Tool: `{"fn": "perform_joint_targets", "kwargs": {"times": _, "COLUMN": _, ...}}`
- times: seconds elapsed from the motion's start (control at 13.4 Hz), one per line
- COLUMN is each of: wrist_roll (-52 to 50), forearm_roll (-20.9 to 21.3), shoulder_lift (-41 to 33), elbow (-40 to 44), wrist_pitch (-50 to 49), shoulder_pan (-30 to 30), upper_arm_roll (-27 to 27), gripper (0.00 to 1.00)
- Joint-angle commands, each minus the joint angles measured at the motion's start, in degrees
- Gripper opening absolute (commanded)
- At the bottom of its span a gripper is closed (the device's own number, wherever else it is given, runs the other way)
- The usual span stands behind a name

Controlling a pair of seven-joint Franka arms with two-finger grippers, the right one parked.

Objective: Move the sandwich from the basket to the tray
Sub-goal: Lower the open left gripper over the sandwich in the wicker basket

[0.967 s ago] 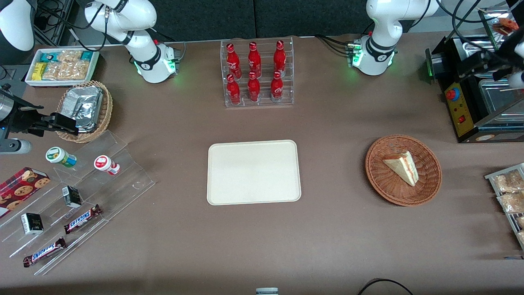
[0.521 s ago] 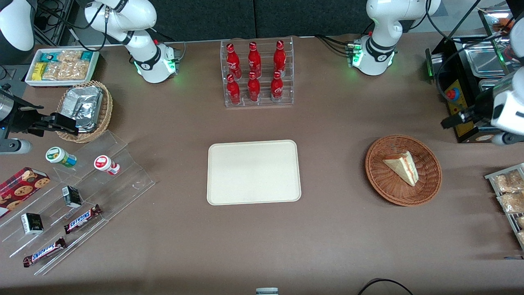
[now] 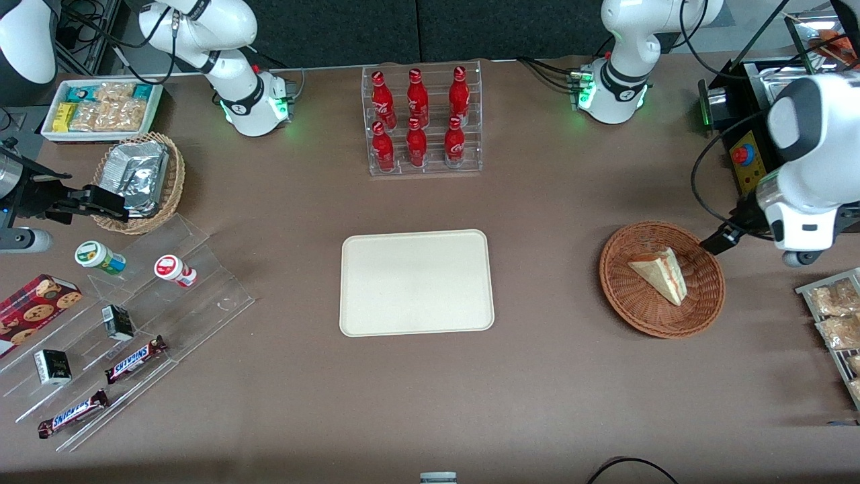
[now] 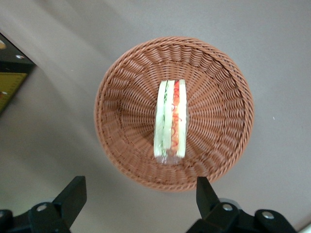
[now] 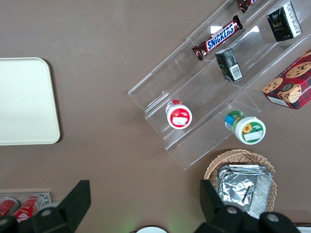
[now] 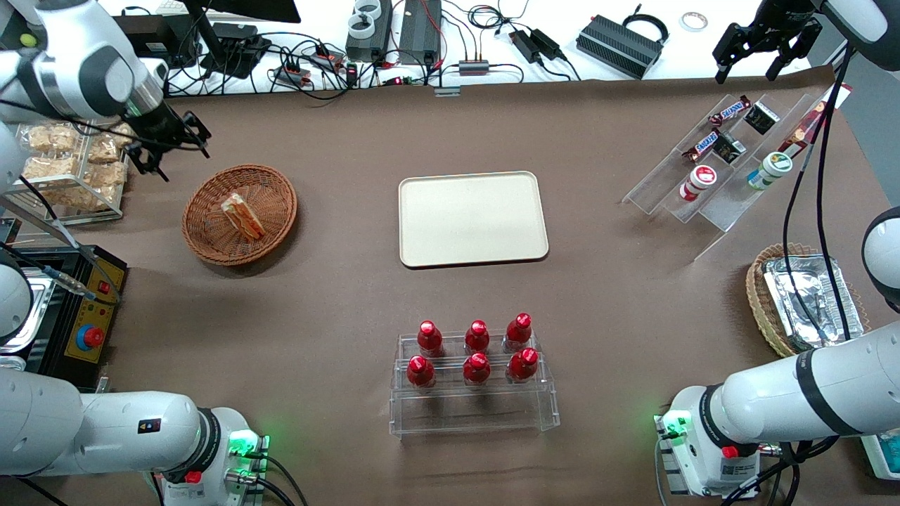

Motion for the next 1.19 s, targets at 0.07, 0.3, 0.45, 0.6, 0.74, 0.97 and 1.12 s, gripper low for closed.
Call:
{"fn": "perform_joint_targets", "kwargs": {"times": 0.07, "wrist_roll": -6.1, "forearm_roll": -0.2, "shoulder_lift": 0.0, "elbow": -7.6, "wrist_pitch": 10.8, "shoulder_pan": 0.0, "upper_arm_roll": -0.5, "gripper": 1.0}}
{"fn": "perform_joint_targets", "kwargs": {"times": 0.3, "wrist_roll": -9.2, "forearm_roll": -0.1, "shoulder_lift": 3.3, "elbow": -8.5, "wrist_pitch": 15.0, "shoulder_pan": -0.9, "upper_arm_roll": -0.6, "gripper": 1.0}}
{"fn": "perform_joint_targets", "kwargs": {"times": 0.45, "wrist_roll": -9.4, "forearm_roll": -0.1, "shoulder_lift": 3.8, "elbow": -10.6, "wrist_pitch": 18.5, "shoulder_pan": -0.9, "upper_arm_roll": -0.6, "gripper": 1.0}}
{"fn": "perform_joint_targets", "kwargs": {"times": 0.6, "wrist_roll": -9.5, "forearm_roll": -0.1, "shoulder_lift": 5.5, "elbow": -11.3, "wrist_pitch": 20.9, "shoulder_pan": -1.4, "upper_arm_roll": -0.8, "gripper": 1.0}}
{"fn": "perform_joint_targets", "kwargs": {"times": 0.74, "wrist_roll": -9.8, "forearm_roll": -0.1, "shoulder_lift": 6.5, "elbow": -12.6, "wrist_pitch": 23.3, "shoulder_pan": -1.7, "upper_arm_roll": -0.8, "gripper": 1.0}}
{"fn": "perform_joint_targets", "kwargs": {"times": 0.97, "wrist_roll": -10.5, "forearm_roll": 0.0, "shoulder_lift": 6.7, "elbow": -16.4, "wrist_pitch": 28.7, "shoulder_pan": -1.7, "upper_arm_roll": -0.8, "gripper": 1.0}}
{"fn": "perform_joint_targets", "kwargs": {"times": 1.12, "wrist_roll": -10.5, "forearm_roll": 0.0, "shoulder_lift": 7.0, "elbow": -18.0, "wrist_pitch": 31.4, "shoulder_pan": -1.7, "upper_arm_roll": -0.8, "gripper": 1.0}}
